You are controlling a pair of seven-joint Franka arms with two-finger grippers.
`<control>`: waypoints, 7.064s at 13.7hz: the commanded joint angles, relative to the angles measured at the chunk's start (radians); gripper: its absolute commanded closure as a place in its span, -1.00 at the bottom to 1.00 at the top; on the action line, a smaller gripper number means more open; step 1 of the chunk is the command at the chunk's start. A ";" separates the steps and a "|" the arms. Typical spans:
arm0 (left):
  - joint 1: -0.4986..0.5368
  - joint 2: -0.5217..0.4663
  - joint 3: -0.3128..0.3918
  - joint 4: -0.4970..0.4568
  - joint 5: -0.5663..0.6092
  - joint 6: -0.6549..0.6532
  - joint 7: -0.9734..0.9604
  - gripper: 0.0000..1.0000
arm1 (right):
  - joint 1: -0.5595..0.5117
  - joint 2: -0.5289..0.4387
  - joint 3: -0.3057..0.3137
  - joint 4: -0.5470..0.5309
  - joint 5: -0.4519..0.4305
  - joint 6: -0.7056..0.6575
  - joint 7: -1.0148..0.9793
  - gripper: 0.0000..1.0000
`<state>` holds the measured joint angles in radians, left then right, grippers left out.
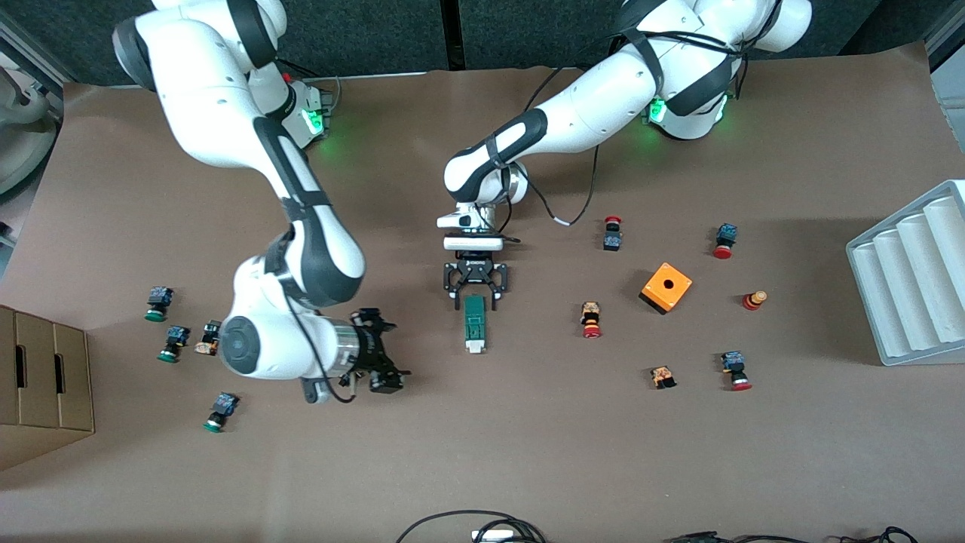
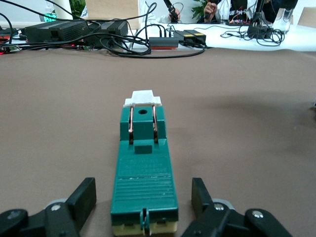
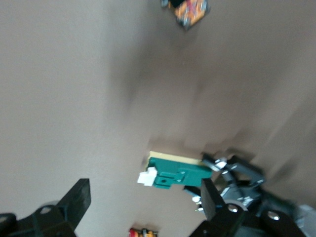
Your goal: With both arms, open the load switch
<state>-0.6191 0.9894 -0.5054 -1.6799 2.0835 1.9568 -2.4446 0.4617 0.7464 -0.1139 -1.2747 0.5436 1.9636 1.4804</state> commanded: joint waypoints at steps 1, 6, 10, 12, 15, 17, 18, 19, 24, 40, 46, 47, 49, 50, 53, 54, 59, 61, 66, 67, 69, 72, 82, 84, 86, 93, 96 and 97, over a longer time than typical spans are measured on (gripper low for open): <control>-0.030 0.026 0.010 0.034 0.017 -0.038 -0.042 -0.72 | 0.038 0.082 -0.009 0.075 0.048 0.064 0.113 -1.00; -0.045 0.051 0.011 0.051 0.018 -0.076 -0.057 -0.68 | 0.123 0.154 -0.010 0.075 0.067 0.216 0.262 -1.00; -0.048 0.054 0.011 0.051 0.026 -0.095 -0.062 -0.59 | 0.176 0.194 -0.015 0.075 0.065 0.265 0.325 -0.96; -0.051 0.054 0.011 0.051 0.026 -0.095 -0.062 -0.59 | 0.190 0.197 -0.017 0.074 0.064 0.258 0.333 -0.91; -0.051 0.057 0.011 0.051 0.026 -0.095 -0.062 -0.59 | 0.193 0.197 -0.017 0.069 0.064 0.241 0.347 -0.71; -0.051 0.057 0.011 0.051 0.027 -0.095 -0.062 -0.58 | 0.195 0.197 -0.017 0.067 0.064 0.224 0.347 -0.64; -0.051 0.057 0.011 0.051 0.027 -0.095 -0.062 -0.57 | 0.201 0.197 -0.017 0.066 0.064 0.221 0.348 -0.49; -0.051 0.057 0.011 0.051 0.027 -0.095 -0.062 -0.55 | 0.201 0.197 -0.017 0.064 0.065 0.221 0.348 -0.47; -0.060 0.057 0.011 0.051 0.026 -0.095 -0.062 -0.55 | 0.201 0.205 -0.015 0.063 0.067 0.216 0.348 -0.38; -0.067 0.057 0.022 0.049 0.026 -0.095 -0.059 -0.55 | 0.201 0.197 -0.012 0.058 0.067 0.213 0.348 0.29; -0.067 0.057 0.024 0.049 0.026 -0.095 -0.059 -0.55 | 0.210 0.179 -0.012 0.031 0.061 0.213 0.347 0.32; -0.067 0.057 0.024 0.049 0.026 -0.095 -0.059 -0.55 | 0.210 0.177 -0.012 0.023 0.061 0.213 0.347 0.32; -0.067 0.057 0.024 0.049 0.026 -0.095 -0.059 -0.55 | 0.210 0.177 -0.012 0.020 0.058 0.215 0.345 0.32; -0.067 0.057 0.024 0.049 0.026 -0.095 -0.059 -0.55 | 0.210 0.177 -0.012 0.020 0.058 0.213 0.345 0.32; -0.067 0.055 0.024 0.049 0.024 -0.095 -0.056 -0.55 | 0.215 0.169 -0.012 -0.005 0.050 0.206 0.343 0.33; -0.067 0.055 0.025 0.049 0.024 -0.095 -0.056 -0.55 | 0.213 0.166 -0.012 -0.006 0.047 0.196 0.343 0.33; -0.067 0.055 0.024 0.049 0.024 -0.095 -0.054 -0.55 | 0.213 0.149 -0.012 -0.014 0.035 0.163 0.342 0.33; -0.067 0.055 0.024 0.049 0.024 -0.095 -0.054 -0.55 | 0.213 0.142 -0.012 -0.025 0.033 0.161 0.342 0.33; -0.067 0.055 0.024 0.049 0.024 -0.095 -0.054 -0.55 | 0.213 0.128 -0.006 -0.032 0.019 0.137 0.342 0.33; -0.067 0.055 0.024 0.049 0.024 -0.095 -0.054 -0.55 | 0.213 0.123 -0.006 -0.032 0.019 0.133 0.342 0.33; -0.067 0.055 0.025 0.049 0.024 -0.095 -0.054 -0.55 | 0.213 0.120 -0.006 -0.032 0.018 0.126 0.342 0.33; -0.067 0.055 0.025 0.049 0.024 -0.095 -0.054 -0.55 | 0.215 0.117 -0.006 -0.034 0.016 0.123 0.342 0.33; -0.067 0.055 0.025 0.049 0.024 -0.096 -0.054 -0.55 | 0.221 0.088 -0.004 -0.060 0.006 0.112 0.342 0.33; -0.067 0.055 0.025 0.049 0.024 -0.096 -0.054 -0.55 | 0.221 0.087 -0.004 -0.061 0.004 0.109 0.342 0.33; -0.067 0.055 0.024 0.049 0.024 -0.096 -0.054 -0.55 | 0.221 0.085 -0.004 -0.061 0.004 0.095 0.343 0.33; -0.067 0.055 0.024 0.048 0.024 -0.096 -0.054 -0.55 | 0.213 0.062 -0.004 -0.060 0.003 0.066 0.340 0.33; -0.067 0.055 0.025 0.048 0.026 -0.096 -0.054 -0.55 | 0.213 0.060 -0.004 -0.060 0.003 0.064 0.340 0.33; -0.067 0.055 0.024 0.048 0.024 -0.096 -0.054 -0.55 | 0.215 0.060 -0.004 -0.060 0.001 0.060 0.340 0.33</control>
<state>-0.6691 1.0274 -0.4928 -1.6565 2.0975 1.8730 -2.4886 0.6772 0.8380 -0.1229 -1.3023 0.5669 2.0489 1.8211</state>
